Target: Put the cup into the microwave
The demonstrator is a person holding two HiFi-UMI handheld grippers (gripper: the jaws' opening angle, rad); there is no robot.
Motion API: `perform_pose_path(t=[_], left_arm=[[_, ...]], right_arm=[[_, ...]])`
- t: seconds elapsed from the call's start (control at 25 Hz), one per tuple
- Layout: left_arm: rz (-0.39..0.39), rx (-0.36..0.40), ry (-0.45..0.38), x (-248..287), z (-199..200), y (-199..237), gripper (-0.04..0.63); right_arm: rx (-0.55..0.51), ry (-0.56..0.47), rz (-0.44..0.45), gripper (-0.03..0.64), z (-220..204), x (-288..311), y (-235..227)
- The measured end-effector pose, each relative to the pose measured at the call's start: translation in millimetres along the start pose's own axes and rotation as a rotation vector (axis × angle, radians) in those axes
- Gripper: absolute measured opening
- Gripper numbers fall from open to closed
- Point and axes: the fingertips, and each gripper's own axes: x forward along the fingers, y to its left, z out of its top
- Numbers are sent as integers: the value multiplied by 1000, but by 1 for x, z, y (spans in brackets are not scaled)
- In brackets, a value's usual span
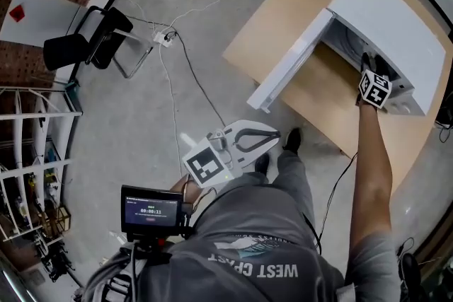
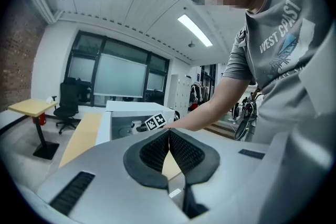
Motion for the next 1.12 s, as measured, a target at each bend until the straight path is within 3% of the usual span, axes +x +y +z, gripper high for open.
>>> perform_pose_path(t=[0.36, 0.64, 0.76, 0.88, 1.0, 1.12], left_arm=[[-22, 35, -51, -17, -5, -19, 21], [-57, 56, -87, -28, -1, -44, 21], [-79, 75, -108, -27, 0, -47, 21], [-98, 89, -117, -31, 5, -66, 21], [-125, 102, -119, -31, 14, -98, 21], [-159, 131, -137, -30, 23, -109, 21]], right_arm=[[28, -59, -19, 191, 7, -58, 5], [66, -180, 4, 185, 30, -152, 16], [91, -265, 37, 136, 50, -195, 26], [118, -346, 82, 41, 72, -256, 38], [107, -395, 110, 20, 94, -334, 42], [18, -427, 150, 20, 117, -389, 61]])
